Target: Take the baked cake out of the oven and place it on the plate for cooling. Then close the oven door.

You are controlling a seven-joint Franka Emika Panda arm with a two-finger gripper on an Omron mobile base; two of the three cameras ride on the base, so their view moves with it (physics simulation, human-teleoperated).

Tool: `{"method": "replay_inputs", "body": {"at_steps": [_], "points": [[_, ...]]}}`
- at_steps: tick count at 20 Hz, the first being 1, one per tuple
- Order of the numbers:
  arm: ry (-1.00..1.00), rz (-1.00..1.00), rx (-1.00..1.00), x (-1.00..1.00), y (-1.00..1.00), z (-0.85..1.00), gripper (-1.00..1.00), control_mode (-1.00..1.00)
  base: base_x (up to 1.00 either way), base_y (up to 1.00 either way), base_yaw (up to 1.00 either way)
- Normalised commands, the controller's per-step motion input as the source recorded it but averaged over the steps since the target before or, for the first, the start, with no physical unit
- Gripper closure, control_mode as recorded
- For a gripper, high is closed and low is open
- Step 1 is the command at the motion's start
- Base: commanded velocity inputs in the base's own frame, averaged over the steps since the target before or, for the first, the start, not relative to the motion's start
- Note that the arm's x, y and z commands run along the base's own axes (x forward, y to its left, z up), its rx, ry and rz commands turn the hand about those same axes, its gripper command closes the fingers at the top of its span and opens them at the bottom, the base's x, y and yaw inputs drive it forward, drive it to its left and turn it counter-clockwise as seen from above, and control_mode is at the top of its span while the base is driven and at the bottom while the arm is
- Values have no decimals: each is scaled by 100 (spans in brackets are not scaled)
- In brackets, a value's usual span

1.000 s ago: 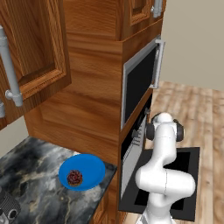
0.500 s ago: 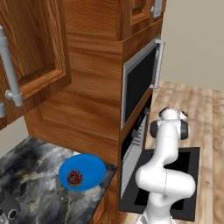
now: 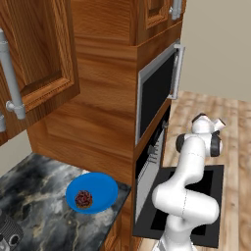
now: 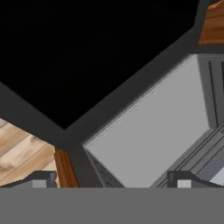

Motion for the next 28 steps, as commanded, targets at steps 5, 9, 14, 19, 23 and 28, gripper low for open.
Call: {"method": "replay_inputs", "body": {"at_steps": [5,9,14,19,23,28], "points": [[0,0,1,-48,-30,33,-100,-100,0,0,0],[-3,1,0,-46,-26,36,-100,-100,0,0,0],[-11,9,0,-57,-17,31,-100,-100,0,0,0],[-24,12,-4,-71,-6,19,-100,-100,0,0,0],[-24,10,-5,-66,0,22,-100,-100,0,0,0],[-9,5,-3,-57,1,34,-100,-100,0,0,0]]}}
